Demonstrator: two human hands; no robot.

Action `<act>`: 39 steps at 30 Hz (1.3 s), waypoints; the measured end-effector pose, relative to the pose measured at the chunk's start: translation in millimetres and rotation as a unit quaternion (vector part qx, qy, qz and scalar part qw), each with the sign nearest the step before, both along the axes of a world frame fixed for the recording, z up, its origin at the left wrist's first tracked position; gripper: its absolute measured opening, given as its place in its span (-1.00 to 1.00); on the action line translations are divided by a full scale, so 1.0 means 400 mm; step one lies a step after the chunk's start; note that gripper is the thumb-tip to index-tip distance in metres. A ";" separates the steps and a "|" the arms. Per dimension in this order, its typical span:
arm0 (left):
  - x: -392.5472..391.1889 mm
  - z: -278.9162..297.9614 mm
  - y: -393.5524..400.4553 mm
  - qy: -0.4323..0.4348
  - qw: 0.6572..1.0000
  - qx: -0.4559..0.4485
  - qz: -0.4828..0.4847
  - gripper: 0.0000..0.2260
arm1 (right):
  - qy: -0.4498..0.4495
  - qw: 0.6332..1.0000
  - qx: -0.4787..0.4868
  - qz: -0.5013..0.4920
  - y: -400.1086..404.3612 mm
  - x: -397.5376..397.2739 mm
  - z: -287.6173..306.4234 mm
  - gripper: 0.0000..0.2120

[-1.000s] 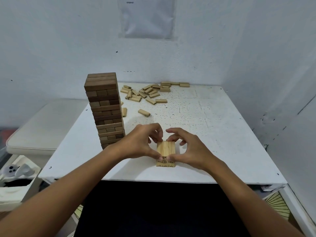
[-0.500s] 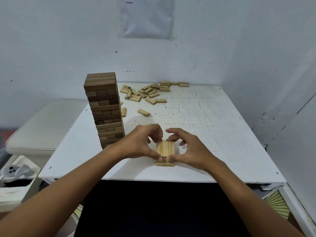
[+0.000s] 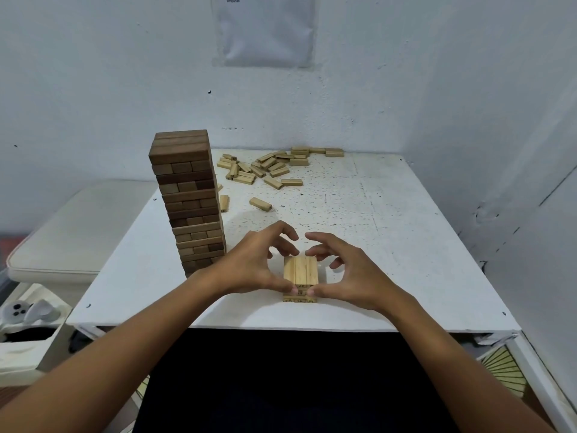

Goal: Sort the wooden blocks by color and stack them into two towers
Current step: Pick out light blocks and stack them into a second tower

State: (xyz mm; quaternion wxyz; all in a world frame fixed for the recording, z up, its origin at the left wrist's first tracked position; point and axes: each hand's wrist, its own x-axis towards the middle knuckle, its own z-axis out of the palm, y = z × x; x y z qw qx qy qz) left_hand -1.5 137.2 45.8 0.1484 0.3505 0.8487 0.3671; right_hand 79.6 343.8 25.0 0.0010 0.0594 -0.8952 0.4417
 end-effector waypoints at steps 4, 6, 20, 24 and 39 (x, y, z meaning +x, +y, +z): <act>-0.003 -0.003 0.000 -0.001 1.000 0.000 0.001 -0.35 | 0.001 1.000 -0.006 0.000 -0.001 -0.001 -0.004 -0.20; -0.004 -0.005 0.000 0.001 1.000 -0.004 0.000 -0.36 | 0.002 1.000 -0.006 -0.001 -0.001 -0.001 -0.005 -0.20; 0.000 -0.007 -0.001 0.012 1.000 -0.005 0.001 -0.42 | -0.002 1.000 -0.009 -0.005 -0.004 -0.003 -0.009 -0.21; 0.003 -0.007 -0.001 0.018 1.000 -0.003 -0.001 -0.44 | -0.001 1.000 -0.004 -0.002 -0.006 -0.004 -0.009 -0.21; 0.004 -0.024 -0.003 0.028 0.999 -0.012 -0.011 -0.39 | -0.014 1.000 0.000 0.000 -0.005 -0.003 -0.011 -0.18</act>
